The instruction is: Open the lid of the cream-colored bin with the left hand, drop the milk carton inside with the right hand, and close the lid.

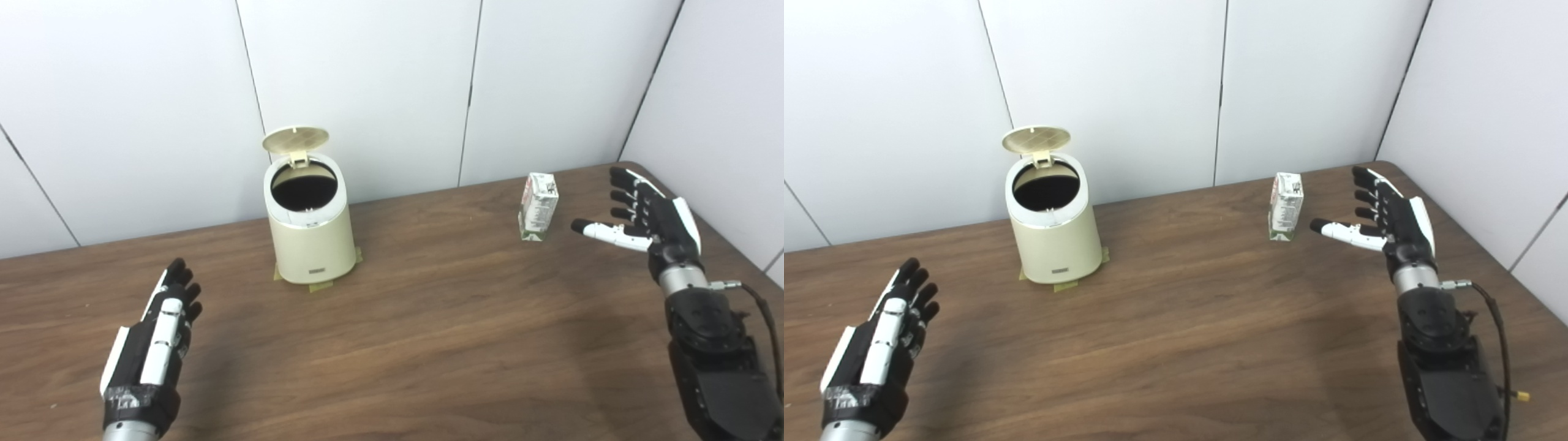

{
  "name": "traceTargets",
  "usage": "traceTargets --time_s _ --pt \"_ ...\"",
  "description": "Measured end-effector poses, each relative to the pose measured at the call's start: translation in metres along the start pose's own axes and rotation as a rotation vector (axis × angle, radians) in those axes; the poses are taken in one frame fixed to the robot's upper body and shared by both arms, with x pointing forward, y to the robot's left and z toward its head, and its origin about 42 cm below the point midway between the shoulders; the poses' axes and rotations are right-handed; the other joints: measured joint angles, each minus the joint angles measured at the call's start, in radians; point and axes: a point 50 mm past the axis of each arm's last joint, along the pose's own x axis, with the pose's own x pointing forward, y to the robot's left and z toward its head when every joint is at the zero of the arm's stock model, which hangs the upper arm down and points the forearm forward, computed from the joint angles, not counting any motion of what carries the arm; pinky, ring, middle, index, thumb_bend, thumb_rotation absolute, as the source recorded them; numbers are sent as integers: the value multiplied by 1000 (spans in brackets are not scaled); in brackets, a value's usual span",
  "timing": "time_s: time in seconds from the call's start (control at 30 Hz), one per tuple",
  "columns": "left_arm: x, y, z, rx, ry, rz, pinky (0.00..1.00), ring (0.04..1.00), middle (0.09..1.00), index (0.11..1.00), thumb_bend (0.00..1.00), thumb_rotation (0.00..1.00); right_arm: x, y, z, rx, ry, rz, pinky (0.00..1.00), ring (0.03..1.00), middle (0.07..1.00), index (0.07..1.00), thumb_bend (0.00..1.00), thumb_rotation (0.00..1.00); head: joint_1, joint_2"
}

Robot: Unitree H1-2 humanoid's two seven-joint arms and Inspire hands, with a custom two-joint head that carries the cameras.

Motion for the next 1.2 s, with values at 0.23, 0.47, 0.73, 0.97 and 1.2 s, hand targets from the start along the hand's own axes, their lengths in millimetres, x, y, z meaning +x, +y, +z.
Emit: traceTargets --time_s 0.23,0.47,0.73,0.97,1.2 --pt "-3 -1 9 -13 -25 -3 1000 983 1000 993 376 762 34 13 21 -144 2 49 572 826 885 890 863 74 6 2" --pt "-4 3 9 -18 -1 7 988 981 1000 997 360 776 58 18 27 -254 49 99 814 879 892 885 885 68 -3 6" --pt "-4 3 14 0 -15 -4 997 994 1000 994 310 820 80 29 38 -367 70 115 804 857 869 861 888 61 6 8" --pt "-5 7 17 20 -20 -5 1000 993 1000 990 330 814 89 28 35 -387 92 124 759 847 865 851 889 40 14 12" --pt "-5 4 17 20 -16 -14 994 988 999 985 343 797 92 33 22 -399 76 143 644 773 811 786 933 6 18 15"
